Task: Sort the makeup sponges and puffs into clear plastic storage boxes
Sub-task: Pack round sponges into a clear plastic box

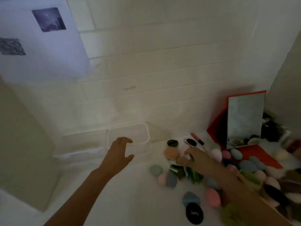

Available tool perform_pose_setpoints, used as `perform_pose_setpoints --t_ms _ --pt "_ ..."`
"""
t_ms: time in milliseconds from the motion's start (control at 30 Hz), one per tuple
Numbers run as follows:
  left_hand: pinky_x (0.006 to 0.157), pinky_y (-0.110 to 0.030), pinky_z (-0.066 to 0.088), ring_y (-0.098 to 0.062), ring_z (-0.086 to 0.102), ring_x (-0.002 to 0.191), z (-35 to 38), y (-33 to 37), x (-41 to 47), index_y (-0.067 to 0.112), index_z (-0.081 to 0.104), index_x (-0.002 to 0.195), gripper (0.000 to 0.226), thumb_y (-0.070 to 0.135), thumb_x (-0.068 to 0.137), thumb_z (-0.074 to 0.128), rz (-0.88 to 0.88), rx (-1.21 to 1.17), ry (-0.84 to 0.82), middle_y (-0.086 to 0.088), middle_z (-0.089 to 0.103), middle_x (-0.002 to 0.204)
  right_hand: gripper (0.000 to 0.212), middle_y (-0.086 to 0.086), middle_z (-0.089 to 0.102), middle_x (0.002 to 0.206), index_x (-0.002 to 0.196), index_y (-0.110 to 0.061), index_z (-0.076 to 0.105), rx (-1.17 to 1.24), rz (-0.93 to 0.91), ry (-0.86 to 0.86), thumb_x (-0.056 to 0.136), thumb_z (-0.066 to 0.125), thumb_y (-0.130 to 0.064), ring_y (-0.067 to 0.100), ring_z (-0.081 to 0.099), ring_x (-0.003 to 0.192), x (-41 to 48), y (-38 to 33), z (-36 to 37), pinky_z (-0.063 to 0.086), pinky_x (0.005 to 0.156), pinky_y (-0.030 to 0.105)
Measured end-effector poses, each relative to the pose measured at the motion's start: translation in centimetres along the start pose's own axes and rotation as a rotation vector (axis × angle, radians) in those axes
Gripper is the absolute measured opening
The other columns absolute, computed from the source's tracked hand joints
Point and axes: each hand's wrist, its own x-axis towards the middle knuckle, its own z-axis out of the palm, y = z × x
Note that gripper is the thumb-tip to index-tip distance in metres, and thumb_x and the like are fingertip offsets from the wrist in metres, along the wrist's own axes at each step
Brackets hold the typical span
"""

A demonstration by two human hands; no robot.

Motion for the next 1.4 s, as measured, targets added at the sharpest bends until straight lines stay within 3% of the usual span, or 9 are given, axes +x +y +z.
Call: perform_pose_setpoints --t_ms 200,267,433,567,833,967,1100,1300,1400 --pt "0.097 -0.031 0.032 -0.022 0.050 0.112 2.8 -2.4 1.5 0.017 0.056 0.111 0.045 0.015 0.071 0.078 0.113 0.046 0.264 -0.002 0.056 0.117 0.024 0.007 0.068 0.103 0.102 -0.005 0.066 -0.042 -0.104 -0.046 0.094 0.049 -0.020 0.020 0.063 0.097 1.1 1.5 2.0 0.049 0.084 0.033" --pt "0.096 -0.031 0.033 -0.020 0.050 0.110 3.4 -2.7 1.6 0.019 0.058 0.111 0.044 0.015 0.072 0.078 0.151 0.074 0.346 0.000 0.058 0.115 0.026 0.011 0.068 0.099 0.100 -0.003 0.065 0.032 -0.137 -0.010 0.093 0.051 -0.023 0.021 0.063 0.093 1.4 2.3 2.6 0.049 0.081 0.034" --pt "0.087 -0.036 0.041 -0.025 0.054 0.100 5.0 -3.1 1.1 0.013 0.067 0.104 0.032 0.011 0.074 0.077 0.213 0.148 0.532 -0.006 0.063 0.103 0.032 0.006 0.067 0.094 0.100 -0.008 0.067 0.002 -0.136 0.103 0.092 0.053 -0.036 0.015 0.060 0.079 1.2 3.3 3.2 0.043 0.064 0.019" --pt "0.089 -0.031 0.034 -0.026 0.054 0.098 5.0 -2.7 0.8 0.012 0.067 0.105 0.031 0.013 0.076 0.075 0.203 0.143 0.606 -0.007 0.064 0.102 0.032 -0.012 0.058 0.082 0.096 -0.023 0.061 -0.004 -0.154 0.223 0.086 0.055 -0.053 0.001 0.052 0.072 0.4 3.6 3.5 0.036 0.059 0.016" --pt "0.087 -0.037 0.039 -0.028 0.056 0.096 1.0 1.4 -1.9 0.011 0.066 0.105 0.032 0.013 0.074 0.076 0.273 0.118 0.731 -0.008 0.063 0.100 0.026 -0.007 0.058 0.109 0.112 -0.019 0.060 0.066 -0.210 0.462 0.088 0.061 -0.029 0.005 0.053 0.089 -3.6 3.0 4.0 0.039 0.070 0.012" --pt "0.084 -0.034 0.041 -0.025 0.057 0.094 0.2 3.3 -5.6 0.013 0.066 0.104 0.032 0.016 0.074 0.077 0.334 0.166 0.698 -0.005 0.063 0.099 0.032 -0.003 0.055 0.124 0.117 -0.021 0.060 0.030 -0.264 0.527 0.087 0.061 -0.033 0.011 0.050 0.114 -6.5 2.7 3.9 0.032 0.088 0.016" --pt "0.073 -0.025 0.041 -0.018 0.056 0.094 0.0 5.0 -10.0 0.017 0.065 0.104 0.031 0.020 0.075 0.075 0.349 0.243 0.598 0.001 0.061 0.099 0.063 -0.008 0.044 0.129 0.133 -0.027 0.042 0.163 -0.355 0.479 0.079 0.068 -0.047 0.005 0.044 0.109 -9.7 1.4 3.9 0.033 0.089 0.018" --pt "0.078 -0.022 0.044 -0.009 0.053 0.099 0.9 7.4 -16.2 0.027 0.056 0.115 0.035 0.037 0.083 0.064 0.356 0.393 0.280 0.010 0.055 0.111 0.095 -0.024 0.025 0.136 0.142 -0.040 0.020 0.144 -0.491 0.347 0.066 0.076 -0.054 -0.001 0.031 0.124 -14.3 -0.4 5.9 0.032 0.101 0.022" --pt "0.079 -0.020 0.042 -0.006 0.053 0.100 2.2 8.1 -18.4 0.030 0.053 0.117 0.036 0.043 0.085 0.060 0.370 0.420 0.148 0.013 0.052 0.114 0.102 -0.019 0.019 0.151 0.143 -0.043 0.016 0.025 -0.554 0.348 0.062 0.074 -0.062 0.002 0.023 0.137 -15.6 -0.5 7.6 0.030 0.111 0.030"
